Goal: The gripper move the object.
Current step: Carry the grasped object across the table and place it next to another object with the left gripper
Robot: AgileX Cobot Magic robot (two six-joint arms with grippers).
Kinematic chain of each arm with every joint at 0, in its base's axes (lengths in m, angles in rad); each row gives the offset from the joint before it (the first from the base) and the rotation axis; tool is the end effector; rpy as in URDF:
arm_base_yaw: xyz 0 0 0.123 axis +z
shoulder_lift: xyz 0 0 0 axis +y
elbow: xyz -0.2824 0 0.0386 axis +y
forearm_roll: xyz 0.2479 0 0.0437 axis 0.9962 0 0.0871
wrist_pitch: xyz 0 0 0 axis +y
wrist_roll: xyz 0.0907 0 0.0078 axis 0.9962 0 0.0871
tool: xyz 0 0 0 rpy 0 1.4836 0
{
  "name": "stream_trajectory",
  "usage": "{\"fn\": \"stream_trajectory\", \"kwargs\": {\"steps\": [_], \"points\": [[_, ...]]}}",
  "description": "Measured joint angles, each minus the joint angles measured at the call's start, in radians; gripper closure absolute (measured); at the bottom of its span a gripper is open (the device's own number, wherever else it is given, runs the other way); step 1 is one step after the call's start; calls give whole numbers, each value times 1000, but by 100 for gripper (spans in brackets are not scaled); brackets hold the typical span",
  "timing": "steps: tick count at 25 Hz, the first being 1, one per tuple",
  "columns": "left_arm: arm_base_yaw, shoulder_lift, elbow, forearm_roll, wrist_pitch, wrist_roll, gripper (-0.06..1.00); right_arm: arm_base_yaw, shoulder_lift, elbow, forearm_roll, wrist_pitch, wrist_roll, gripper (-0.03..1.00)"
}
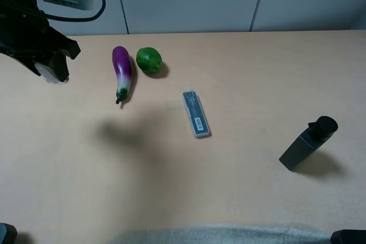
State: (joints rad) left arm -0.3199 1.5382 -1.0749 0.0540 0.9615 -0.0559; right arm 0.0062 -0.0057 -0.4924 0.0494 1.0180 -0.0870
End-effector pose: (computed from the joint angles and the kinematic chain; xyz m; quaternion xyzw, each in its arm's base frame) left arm 0.2781 -0.0879 0.2463 0.1433 0.9825 0.0016 0.1187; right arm -0.0032 0.0038 0.2786 -0.0396 0.8412 0.0029 0.5392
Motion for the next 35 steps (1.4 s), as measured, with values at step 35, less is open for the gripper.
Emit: {"fn": "stream_trajectory", "kwargs": {"steps": [35], "points": [[-291, 0, -59, 99, -110, -236, 51, 0, 0, 0, 0, 0, 0, 28]]}}
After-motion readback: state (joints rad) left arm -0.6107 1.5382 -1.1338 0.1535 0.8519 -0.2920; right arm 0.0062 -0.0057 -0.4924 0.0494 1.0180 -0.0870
